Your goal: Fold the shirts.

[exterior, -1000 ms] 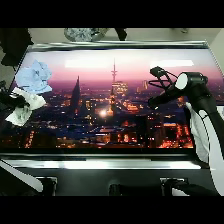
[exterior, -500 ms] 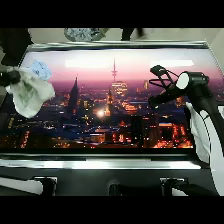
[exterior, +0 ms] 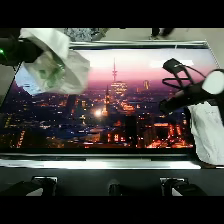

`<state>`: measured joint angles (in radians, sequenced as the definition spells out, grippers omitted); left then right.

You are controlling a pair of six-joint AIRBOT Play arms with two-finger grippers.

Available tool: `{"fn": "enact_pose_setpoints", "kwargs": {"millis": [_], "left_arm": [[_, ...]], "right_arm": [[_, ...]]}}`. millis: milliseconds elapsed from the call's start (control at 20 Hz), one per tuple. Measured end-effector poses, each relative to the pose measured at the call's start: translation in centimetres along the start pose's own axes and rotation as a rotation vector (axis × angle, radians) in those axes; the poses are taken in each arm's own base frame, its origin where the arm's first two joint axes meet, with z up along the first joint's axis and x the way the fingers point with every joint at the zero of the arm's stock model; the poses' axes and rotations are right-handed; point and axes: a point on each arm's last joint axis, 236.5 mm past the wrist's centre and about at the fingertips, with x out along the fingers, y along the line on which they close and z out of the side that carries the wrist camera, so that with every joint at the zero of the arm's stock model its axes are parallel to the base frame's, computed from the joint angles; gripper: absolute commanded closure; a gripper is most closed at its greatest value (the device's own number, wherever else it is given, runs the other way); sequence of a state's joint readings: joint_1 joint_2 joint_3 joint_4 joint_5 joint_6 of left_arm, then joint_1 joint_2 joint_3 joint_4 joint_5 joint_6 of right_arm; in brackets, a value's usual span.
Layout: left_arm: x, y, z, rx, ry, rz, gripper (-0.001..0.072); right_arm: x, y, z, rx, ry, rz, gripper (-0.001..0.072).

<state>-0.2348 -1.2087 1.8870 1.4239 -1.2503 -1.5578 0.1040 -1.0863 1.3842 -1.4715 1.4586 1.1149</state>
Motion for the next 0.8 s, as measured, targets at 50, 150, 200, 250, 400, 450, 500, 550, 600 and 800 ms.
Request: {"fn": "enact_pose_setpoints", "kwargs": {"millis": [50, 150, 200, 250, 400, 450, 500, 550, 600, 800], "left_arm": [[-0.9, -2.6, -0.2, 0.037, -0.002, -0.054, 0.0664], [-1.8, -6.0, -1.7, 0.09, 0.047, -0.122, 0.0665], [-1.9, -7.2, -2.5, 0.114, 0.075, -0.144, 0.0665], [-1.8, -8.2, -3.5, 0.138, 0.109, -0.167, 0.0664], [0.0, -10.2, -6.9, 0.183, 0.221, -0.208, 0.0664], [1.0, -10.6, -8.6, 0.193, 0.275, -0.214, 0.0664], [2.2, -10.9, -10.6, 0.203, 0.332, -0.219, 0.0664], [3.4, -11.2, -12.8, 0.21, 0.396, -0.224, 0.0665], [4.8, -11.5, -15.7, 0.216, 0.471, -0.23, 0.0664], [9.2, -14.7, -26.8, 0.192, 0.709, -0.341, 0.0227]], "right_arm": [[-1.2, 0.2, -0.4, -0.004, -0.01, -0.009, 0.004], [-3.4, 0.9, -1.5, -0.01, -0.017, -0.016, 0.004], [-4.4, 1.4, -2.2, -0.012, -0.012, -0.013, 0.004], [-5.0, 1.8, -3.0, -0.014, 0.0, -0.008, 0.0041], [-6.1, 2.8, -4.7, -0.001, 0.04, 0.012, 0.0041], [-6.3, 2.9, -5.0, 0.001, 0.046, 0.015, 0.0041], [-6.4, 3.0, -5.1, 0.002, 0.047, 0.018, 0.0041], [-6.4, 3.1, -5.2, 0.004, 0.047, 0.02, 0.0041], [-6.3, 3.1, -5.2, 0.005, 0.05, 0.021, 0.0041], [-4.5, 2.9, -4.8, 0.012, 0.062, 0.035, 0.0041]]}}
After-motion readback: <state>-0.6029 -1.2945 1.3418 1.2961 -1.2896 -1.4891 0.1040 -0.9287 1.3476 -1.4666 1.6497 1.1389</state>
